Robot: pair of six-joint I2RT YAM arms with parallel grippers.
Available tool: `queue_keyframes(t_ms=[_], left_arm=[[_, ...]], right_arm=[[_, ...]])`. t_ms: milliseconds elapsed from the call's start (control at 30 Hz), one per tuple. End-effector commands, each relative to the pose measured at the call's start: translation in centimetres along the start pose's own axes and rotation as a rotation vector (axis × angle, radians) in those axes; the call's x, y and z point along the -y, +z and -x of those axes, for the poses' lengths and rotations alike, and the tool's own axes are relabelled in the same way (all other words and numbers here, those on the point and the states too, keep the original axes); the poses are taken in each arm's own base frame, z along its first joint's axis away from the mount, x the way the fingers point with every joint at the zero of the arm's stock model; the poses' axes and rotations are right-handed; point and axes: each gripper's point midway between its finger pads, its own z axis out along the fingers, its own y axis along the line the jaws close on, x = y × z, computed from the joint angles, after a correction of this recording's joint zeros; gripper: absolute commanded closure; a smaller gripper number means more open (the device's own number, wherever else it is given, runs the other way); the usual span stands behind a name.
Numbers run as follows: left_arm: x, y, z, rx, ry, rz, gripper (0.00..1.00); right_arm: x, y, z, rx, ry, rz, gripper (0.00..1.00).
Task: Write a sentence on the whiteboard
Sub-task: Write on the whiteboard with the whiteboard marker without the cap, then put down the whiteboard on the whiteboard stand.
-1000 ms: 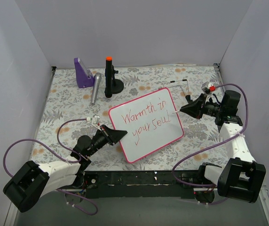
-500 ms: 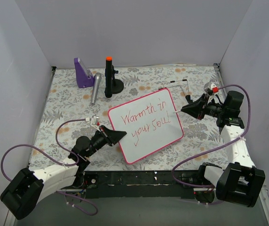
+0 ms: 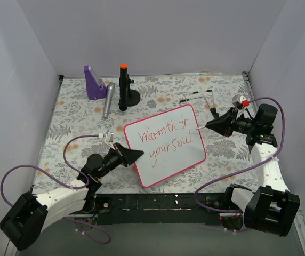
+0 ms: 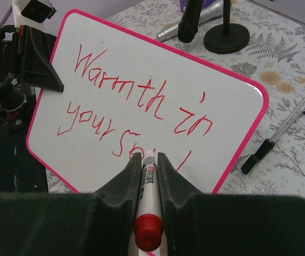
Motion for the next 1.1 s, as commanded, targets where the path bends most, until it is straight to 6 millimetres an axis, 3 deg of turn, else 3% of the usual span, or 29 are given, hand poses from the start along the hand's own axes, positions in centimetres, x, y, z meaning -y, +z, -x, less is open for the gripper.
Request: queue_keyframes(t_ms=[0, 400, 600, 833, 1067], left_arm=[[5.5, 1.3, 4.5, 0.124, 0.104, -0.166, 1.0], [6.5, 4.3, 6.9, 0.113, 0.221, -0.157, 1.0], [8.0, 4.6, 9.7, 0.148, 0.27, -0.184, 1.0], [8.8, 4.5, 14.5, 0.17, 0.361, -0.174, 1.0], [10.0, 5.7, 17.2, 0.13, 0.45, -0.202, 1.0]], right_arm=[[-0.4, -0.4, 1.0, 0.019, -0.046, 0.023, 0.99], [-0.1, -2.4, 2.5, 0.049, -0.062, -0.001, 0.99], [0.4, -2.5, 2.4, 0.047, -0.06, -0.027, 0.99], [0.6, -2.5, 2.1, 0.044, -0.044, -0.037, 0.99], [1.2, -2.5, 1.3, 0.028, -0.039, -0.065, 0.99]])
